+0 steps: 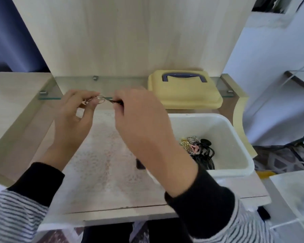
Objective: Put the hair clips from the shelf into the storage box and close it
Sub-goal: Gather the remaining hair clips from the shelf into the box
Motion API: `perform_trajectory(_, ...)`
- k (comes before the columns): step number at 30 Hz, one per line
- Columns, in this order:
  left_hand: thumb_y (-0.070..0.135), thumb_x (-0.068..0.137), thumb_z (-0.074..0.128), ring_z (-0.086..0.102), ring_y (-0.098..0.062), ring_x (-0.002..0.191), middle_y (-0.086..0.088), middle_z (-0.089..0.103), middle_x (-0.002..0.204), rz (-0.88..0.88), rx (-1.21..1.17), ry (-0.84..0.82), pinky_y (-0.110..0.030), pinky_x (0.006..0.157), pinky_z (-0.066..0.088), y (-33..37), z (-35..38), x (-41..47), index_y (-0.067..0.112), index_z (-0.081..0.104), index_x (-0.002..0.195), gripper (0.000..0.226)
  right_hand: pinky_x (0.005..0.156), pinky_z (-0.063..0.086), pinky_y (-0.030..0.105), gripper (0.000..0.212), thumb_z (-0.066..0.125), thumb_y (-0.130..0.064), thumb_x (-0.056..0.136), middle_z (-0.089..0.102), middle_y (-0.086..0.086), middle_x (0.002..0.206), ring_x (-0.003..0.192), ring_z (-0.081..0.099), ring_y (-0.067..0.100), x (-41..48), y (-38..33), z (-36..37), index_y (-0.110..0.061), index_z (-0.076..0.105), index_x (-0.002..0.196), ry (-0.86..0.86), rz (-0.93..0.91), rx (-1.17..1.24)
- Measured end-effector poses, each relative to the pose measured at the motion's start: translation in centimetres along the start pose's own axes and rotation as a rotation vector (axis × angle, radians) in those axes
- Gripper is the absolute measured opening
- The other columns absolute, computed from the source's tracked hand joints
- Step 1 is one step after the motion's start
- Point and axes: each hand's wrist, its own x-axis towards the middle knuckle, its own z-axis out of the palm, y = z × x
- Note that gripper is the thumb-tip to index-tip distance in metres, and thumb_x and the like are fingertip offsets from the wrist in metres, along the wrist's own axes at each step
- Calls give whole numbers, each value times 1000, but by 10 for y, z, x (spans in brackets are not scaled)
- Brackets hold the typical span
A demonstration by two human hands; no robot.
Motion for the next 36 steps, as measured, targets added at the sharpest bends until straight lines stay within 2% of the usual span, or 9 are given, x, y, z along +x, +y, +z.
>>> perform_trajectory(3,23,96,58,56,-11,92,12,60,99,-17,-121,52,-19,79,45,36,9,12,12,66,109,19,68,44,26,15,53,-12,87,63,-1,87,83,56,17,19,33,-53,-15,67,92,-318,57,-30)
perform_trajectory(7,25,93,62,59,-10,88,13,65,98,-88,-300,-6,-23,76,46,87,26,19,34,64,105,15,68,55,28,21,53,-11,89,70,-2,77,72,67,15,31,76,-102,-20,71,90,-671,230,-5)
perform_trajectory(13,22,85,70,60,-4,75,14,69,88,-265,-413,-340,-17,70,47,129,59,18,37,68,90,16,64,49,19,27,54,-9,88,70,-9,71,60,65,1,26,132,-118,-30,71,89,-985,245,-111)
perform_trajectory(16,27,82,73,58,3,68,17,67,81,-296,-329,-516,-12,67,46,138,74,16,34,67,84,9,61,47,19,22,59,-10,85,67,-12,73,52,56,-6,17,149,-106,-29,69,89,-1125,197,-185)
perform_trajectory(18,31,82,73,60,2,68,16,67,81,-317,-252,-649,-17,68,47,141,81,16,32,66,84,7,63,47,20,26,53,-9,88,70,-8,78,60,60,-5,12,155,-97,-29,70,91,-1220,200,-216)
perform_trajectory(20,29,84,71,63,-1,72,14,66,81,-337,-177,-786,-26,73,52,143,88,15,30,65,87,7,71,50,26,35,44,-3,89,70,-1,81,79,68,10,8,158,-88,-24,71,92,-1301,227,-218)
perform_trajectory(23,21,87,68,62,-2,76,14,63,82,-345,-95,-910,-33,79,55,147,99,13,25,62,93,9,73,51,27,40,38,3,87,64,-1,77,81,67,18,3,162,-78,-21,70,89,-1365,228,-251)
perform_trajectory(30,15,86,60,64,-7,81,10,66,86,-313,69,-960,-28,70,54,148,117,10,25,61,88,10,66,51,25,34,36,2,88,64,2,80,74,65,17,-7,167,-67,-10,67,96,-1353,234,-251)
perform_trajectory(36,17,89,58,63,-10,79,9,64,84,-276,151,-987,-32,72,55,144,124,2,29,56,80,16,76,48,25,35,47,-4,91,64,-7,97,88,58,16,-7,164,-77,-22,70,110,-1266,109,-338)
